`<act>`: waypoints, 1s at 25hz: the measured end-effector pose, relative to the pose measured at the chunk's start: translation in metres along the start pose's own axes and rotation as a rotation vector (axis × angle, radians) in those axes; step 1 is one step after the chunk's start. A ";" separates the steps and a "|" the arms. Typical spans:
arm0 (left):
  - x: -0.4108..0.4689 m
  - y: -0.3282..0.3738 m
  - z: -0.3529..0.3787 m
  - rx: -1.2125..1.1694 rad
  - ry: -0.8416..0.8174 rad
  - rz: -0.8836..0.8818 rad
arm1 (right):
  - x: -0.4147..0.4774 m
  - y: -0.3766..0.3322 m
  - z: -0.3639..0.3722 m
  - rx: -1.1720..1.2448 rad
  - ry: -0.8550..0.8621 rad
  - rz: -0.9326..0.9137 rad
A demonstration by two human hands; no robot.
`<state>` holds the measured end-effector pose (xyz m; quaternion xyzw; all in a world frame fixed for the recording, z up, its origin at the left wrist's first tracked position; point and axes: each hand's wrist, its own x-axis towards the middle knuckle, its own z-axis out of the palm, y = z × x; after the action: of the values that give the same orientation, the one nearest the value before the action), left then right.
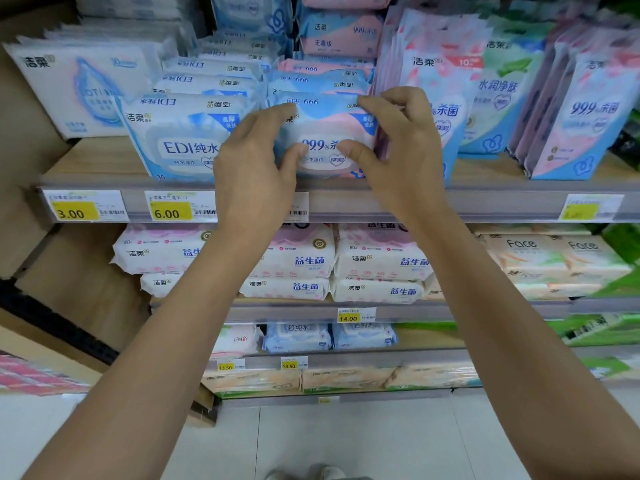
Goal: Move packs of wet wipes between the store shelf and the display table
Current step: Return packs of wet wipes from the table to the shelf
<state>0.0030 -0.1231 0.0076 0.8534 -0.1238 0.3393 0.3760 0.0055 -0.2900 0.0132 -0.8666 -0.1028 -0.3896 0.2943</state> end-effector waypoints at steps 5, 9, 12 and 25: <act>0.001 0.004 -0.011 0.233 -0.010 0.079 | -0.006 -0.008 -0.006 0.016 0.026 0.020; 0.003 0.014 -0.015 0.396 -0.010 0.052 | 0.001 -0.008 -0.001 -0.007 0.042 0.042; 0.010 0.016 -0.014 0.426 -0.092 0.043 | 0.008 -0.011 0.000 -0.102 0.007 0.050; -0.026 -0.014 -0.030 -0.176 -0.099 0.160 | -0.043 -0.027 -0.016 0.035 0.116 -0.031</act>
<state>-0.0246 -0.0922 -0.0034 0.8203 -0.2390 0.3135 0.4144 -0.0437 -0.2757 0.0014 -0.8356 -0.1057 -0.4418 0.3088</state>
